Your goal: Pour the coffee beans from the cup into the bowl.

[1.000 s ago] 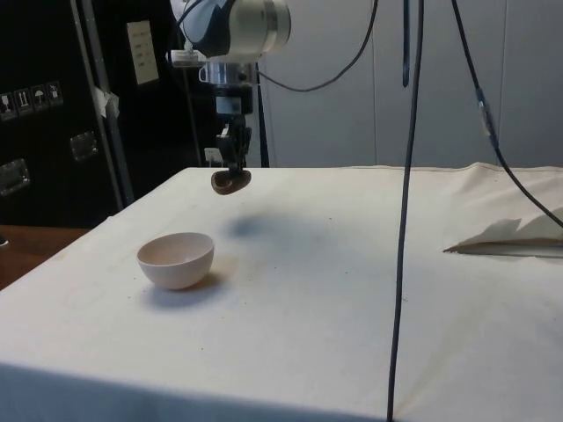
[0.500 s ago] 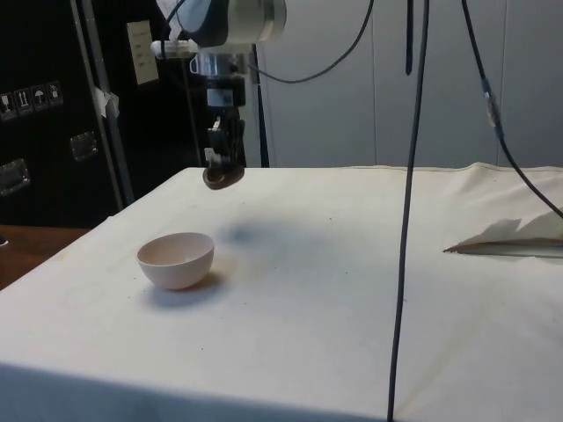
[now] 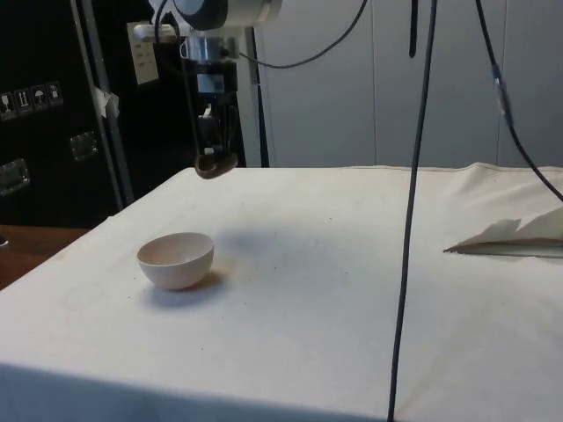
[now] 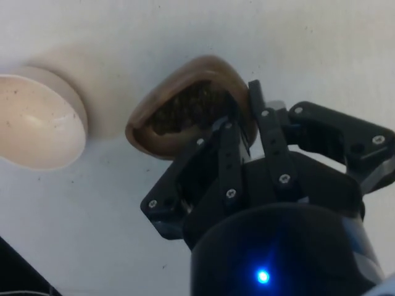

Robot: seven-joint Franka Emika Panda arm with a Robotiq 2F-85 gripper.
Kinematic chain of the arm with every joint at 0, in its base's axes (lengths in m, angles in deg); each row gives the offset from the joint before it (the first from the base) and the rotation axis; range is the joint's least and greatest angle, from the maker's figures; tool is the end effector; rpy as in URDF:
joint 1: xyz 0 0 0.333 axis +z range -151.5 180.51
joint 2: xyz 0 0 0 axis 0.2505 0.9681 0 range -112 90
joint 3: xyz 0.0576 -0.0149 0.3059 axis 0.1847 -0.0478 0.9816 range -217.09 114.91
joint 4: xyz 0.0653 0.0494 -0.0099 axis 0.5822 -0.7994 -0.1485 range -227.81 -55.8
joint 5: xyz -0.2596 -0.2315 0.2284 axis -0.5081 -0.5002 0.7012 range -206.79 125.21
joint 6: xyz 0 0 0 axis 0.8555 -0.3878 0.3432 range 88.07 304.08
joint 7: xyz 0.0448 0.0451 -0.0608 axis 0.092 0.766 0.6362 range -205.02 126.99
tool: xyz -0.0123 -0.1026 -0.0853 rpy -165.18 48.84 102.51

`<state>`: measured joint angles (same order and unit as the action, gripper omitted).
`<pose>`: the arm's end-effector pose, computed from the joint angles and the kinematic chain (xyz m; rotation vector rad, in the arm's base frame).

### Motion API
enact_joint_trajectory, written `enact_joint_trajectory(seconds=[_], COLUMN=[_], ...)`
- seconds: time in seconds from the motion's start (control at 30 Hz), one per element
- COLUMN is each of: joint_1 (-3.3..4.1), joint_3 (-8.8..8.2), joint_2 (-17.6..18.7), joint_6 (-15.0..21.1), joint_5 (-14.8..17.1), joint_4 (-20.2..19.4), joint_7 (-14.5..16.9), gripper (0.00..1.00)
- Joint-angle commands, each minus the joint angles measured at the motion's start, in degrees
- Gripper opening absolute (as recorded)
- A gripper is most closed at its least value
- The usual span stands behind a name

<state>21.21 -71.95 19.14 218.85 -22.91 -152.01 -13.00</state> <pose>0.6690 -0.1379 0.2453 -3.0915 -0.0899 -0.0845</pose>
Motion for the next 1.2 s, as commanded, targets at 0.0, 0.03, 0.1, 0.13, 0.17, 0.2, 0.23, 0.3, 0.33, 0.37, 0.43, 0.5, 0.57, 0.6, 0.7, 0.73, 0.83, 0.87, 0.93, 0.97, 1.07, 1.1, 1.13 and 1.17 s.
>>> enact_joint_trajectory(seconds=[0.0, 0.03, 0.1, 0.13, 0.17, 0.2, 0.23, 0.3, 0.33, 0.37, 0.43, 0.5, 0.57, 0.6, 0.7, 0.73, 0.83, 0.87, 0.93, 0.97, 1.07, 1.1, 1.13, 1.17], joint_1=[0.57, 0.57, 0.63, 0.00, 0.57, 0.57, 0.57, 0.57, 0.57, 0.63, 0.00, 0.63, 0.57, 0.63, 0.57, 0.00, 0.57, 0.63, 0.57, 0.57, 0.00, 0.57, 0.57, 0.57], joint_3=[-0.34, -0.17, 0.29, 0.80, 0.46, 0.63, 0.80, 1.09, 1.26, 1.55, 2.12, 2.12, 2.52, 2.86, 3.44, 3.90, 3.95, 4.18, 4.81, 5.04, 5.90, 5.67, 5.84, 6.25], joint_2=[-0.6, -0.9, -1.7, -1.3, -1.9, -2.1, -2.4, -2.8, -3.0, -3.6, -3.2, -4.2, -4.5, -4.8, -5.1, -4.8, -5.4, -5.5, -5.8, -5.9, -5.7, -6.2, -6.3, -6.5], joint_6=[0.1, 0.1, -0.1, -0.3, -0.2, -0.2, -0.3, -0.4, -0.5, -0.6, -0.7, -0.9, -1.0, -1.0, -1.0, -1.2, -1.1, -1.1, -1.2, -1.3, -1.3, -1.4, -1.4, -1.5], joint_5=[-0.7, -1.1, -2.2, -1.8, -2.5, -2.9, -3.3, -4.1, -4.6, -5.4, -5.0, -6.8, -7.6, -8.6, -10.1, -9.4, -11.6, -12.2, -13.8, -14.4, -14.9, -15.9, -16.4, -17.5], joint_4=[-0.6, -0.6, -0.9, -0.4, -0.9, -1.0, -1.0, -1.1, -1.1, -1.3, -0.7, -1.3, -1.4, -1.4, -1.4, -1.0, -1.4, -1.4, -1.4, -1.4, -1.0, -1.4, -1.3, -1.3], joint_7=[-0.9, -1.3, -2.3, -1.8, -2.7, -3.0, -3.5, -4.2, -4.6, -5.4, -5.0, -6.6, -7.4, -8.3, -9.5, -8.9, -10.8, -11.3, -12.7, -13.2, -13.5, -14.5, -15.0, -15.8], gripper=[0.00, 0.00, 0.00, 0.00, 0.00, 0.00, 0.00, 0.00, 0.00, 0.00, 0.00, 0.00, 0.00, 0.00, 0.00, 0.00, 0.00, 0.00, 0.00, 0.00, 0.00, 0.00, 0.00, 0.00])
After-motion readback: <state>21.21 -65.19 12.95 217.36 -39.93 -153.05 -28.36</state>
